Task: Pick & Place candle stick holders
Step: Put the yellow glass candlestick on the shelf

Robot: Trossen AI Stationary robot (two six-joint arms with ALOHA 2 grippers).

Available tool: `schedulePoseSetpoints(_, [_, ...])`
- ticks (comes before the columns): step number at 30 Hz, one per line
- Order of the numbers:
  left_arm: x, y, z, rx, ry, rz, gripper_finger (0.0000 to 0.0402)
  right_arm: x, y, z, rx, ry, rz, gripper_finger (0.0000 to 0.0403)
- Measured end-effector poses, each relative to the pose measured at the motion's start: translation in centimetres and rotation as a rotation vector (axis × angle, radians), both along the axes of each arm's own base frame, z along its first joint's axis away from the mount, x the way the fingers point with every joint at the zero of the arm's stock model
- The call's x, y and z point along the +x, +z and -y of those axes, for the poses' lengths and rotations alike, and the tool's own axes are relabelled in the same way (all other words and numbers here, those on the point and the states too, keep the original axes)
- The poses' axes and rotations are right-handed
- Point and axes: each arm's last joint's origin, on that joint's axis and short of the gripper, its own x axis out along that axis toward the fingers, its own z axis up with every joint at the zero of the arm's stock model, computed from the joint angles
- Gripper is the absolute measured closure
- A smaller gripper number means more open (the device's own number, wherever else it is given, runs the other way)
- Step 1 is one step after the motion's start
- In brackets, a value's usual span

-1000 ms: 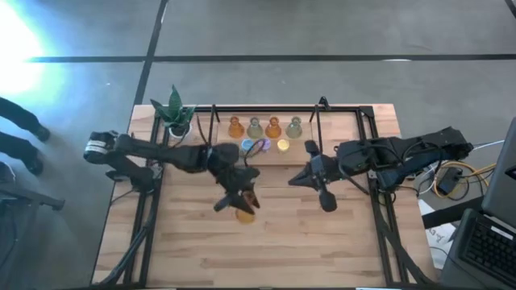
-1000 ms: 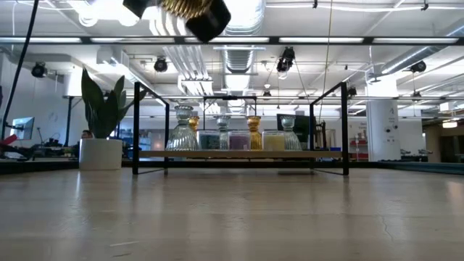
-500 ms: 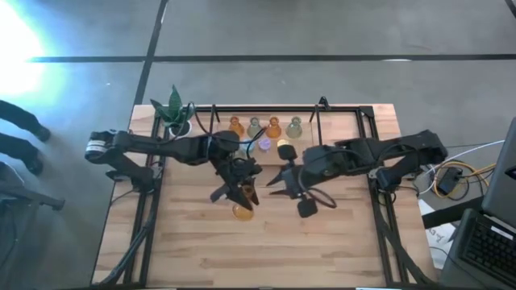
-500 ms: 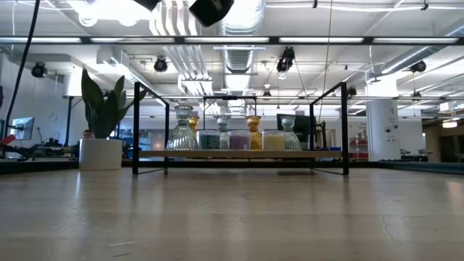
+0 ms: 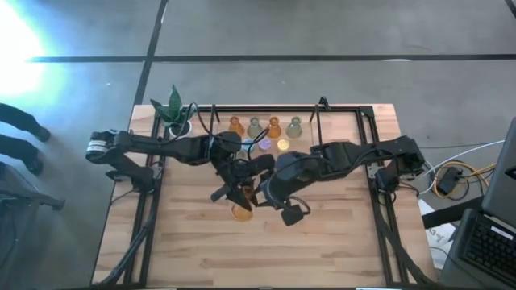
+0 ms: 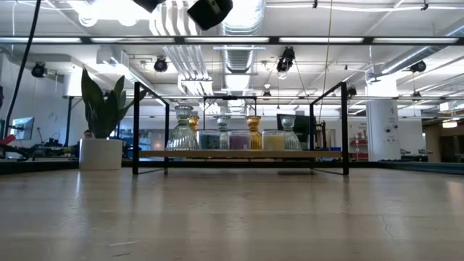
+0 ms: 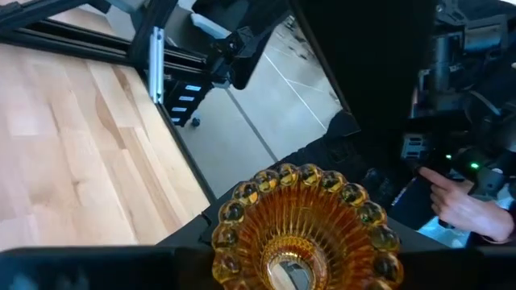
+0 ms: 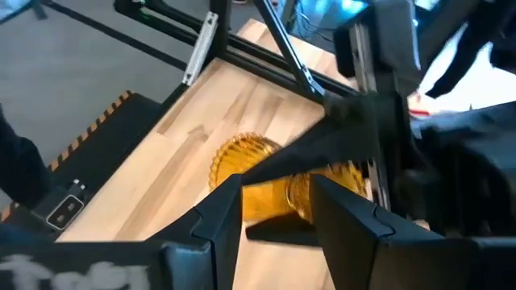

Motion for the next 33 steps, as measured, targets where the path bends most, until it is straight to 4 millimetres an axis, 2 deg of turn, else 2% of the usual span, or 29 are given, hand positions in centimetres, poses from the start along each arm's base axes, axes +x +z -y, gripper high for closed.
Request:
schedulePoseSetpoints(7, [-0.1,0.1,0.1,-0.037,-0.057,-0.021,0.0263,1.1,0.0,-0.1,-0.023,0.015,-0.031,0.0291])
schedulePoseSetpoints(13, [-0.3,0.2,0.3,-0.064,-0.122,-0.026,0.0263,1.5,-0.4,0.1,-0.015,0.008,-0.043,0.0297])
schedulePoseSetpoints(26, [-0.5,0.4,0.4,-0.107,-0.224,-0.031,0.0263,1.7,-0.3,0.3,-0.032,0.021,-0.018,0.0257])
schedulePoseSetpoints(33, [-0.4,0.8,0.2,-0.104,-0.216,0.013,0.0263,1.7,-0.3,0.3,-0.160,0.016,0.016,0.0238])
